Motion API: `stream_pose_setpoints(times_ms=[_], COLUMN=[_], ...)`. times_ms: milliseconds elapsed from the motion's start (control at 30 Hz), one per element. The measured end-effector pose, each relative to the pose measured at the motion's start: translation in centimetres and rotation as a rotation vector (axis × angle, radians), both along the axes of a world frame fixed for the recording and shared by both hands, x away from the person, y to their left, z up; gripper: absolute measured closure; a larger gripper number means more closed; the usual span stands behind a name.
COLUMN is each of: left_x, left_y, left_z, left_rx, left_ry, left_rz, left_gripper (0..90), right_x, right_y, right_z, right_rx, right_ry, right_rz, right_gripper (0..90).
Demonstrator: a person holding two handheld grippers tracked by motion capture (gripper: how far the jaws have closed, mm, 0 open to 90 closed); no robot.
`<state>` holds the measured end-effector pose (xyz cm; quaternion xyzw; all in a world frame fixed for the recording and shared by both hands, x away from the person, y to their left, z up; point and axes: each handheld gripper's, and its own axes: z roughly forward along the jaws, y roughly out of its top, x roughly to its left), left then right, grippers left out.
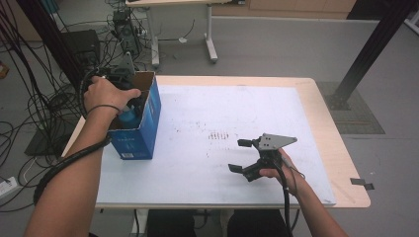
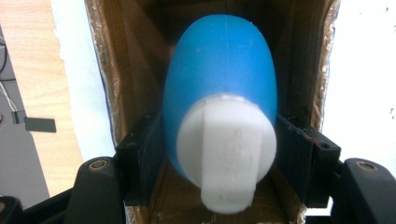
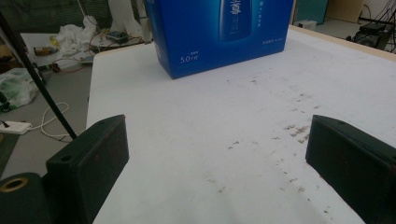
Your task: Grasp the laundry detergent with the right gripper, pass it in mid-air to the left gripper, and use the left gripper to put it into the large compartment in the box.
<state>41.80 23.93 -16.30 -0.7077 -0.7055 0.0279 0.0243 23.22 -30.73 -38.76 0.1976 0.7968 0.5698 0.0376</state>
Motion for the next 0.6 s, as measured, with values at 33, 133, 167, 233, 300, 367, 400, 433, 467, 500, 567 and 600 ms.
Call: stream_pose_setpoints(times_ms=[33,133,167,233,300,367,400,433,467,500,567,600], left_x=[-0.1,-0.2,-0.2,-0.3,-0.4,-0.6,-0.6,-0.7,-0.7,-0.8,-1.0,-1.1], left_y=[0.1,0.1,0.1,0.0,-0.2,-0.5,-0.6,-0.8,-0.9,-1.0,-1.5,-1.6], left_z=[0.2,0.7,1.0,1.5,2.0,2.6,2.9,3.1,3.3,3.5,4.0,4.3], left_rx=[-0.006,-0.009,-0.008,-0.008,0.001,0.014,0.013,0.019,0.022,0.026,0.035,0.032], left_ry=[-0.003,-0.01,-0.01,-0.016,-0.018,-0.026,-0.028,-0.031,-0.034,-0.036,-0.044,-0.046], left_rz=[0.001,-0.002,-0.003,-0.008,-0.014,-0.024,-0.025,-0.028,-0.03,-0.034,-0.045,-0.05], left_gripper=[35.7,35.7,35.6,35.0,32.9,32.3,31.6,31.6,31.3,29.7,28.4,26.5], right_x=[0.0,0.0,0.0,0.0,0.0,-0.1,-0.1,-0.1,-0.1,-0.1,-0.2,-0.2], right_y=[0.0,0.0,0.0,0.0,0.0,-0.1,-0.1,-0.1,-0.1,-0.1,-0.2,-0.2], right_z=[0.0,0.1,0.1,0.1,0.2,0.2,0.2,0.3,0.3,0.3,0.4,0.5], right_rx=[0.001,0.003,0.003,0.001,0.003,0.003,0.003,0.003,0.004,0.004,0.003,0.002], right_ry=[0.0,-0.002,-0.002,-0.003,-0.004,-0.004,-0.004,-0.005,-0.007,-0.008,-0.01,-0.01], right_rz=[0.0,-0.001,-0.001,0.0,0.001,-0.001,-0.001,-0.002,-0.002,-0.002,-0.003,-0.003], right_gripper=[6.0,6.0,6.1,6.1,6.1,6.1,6.1,6.1,6.1,6.1,6.1,6.1])
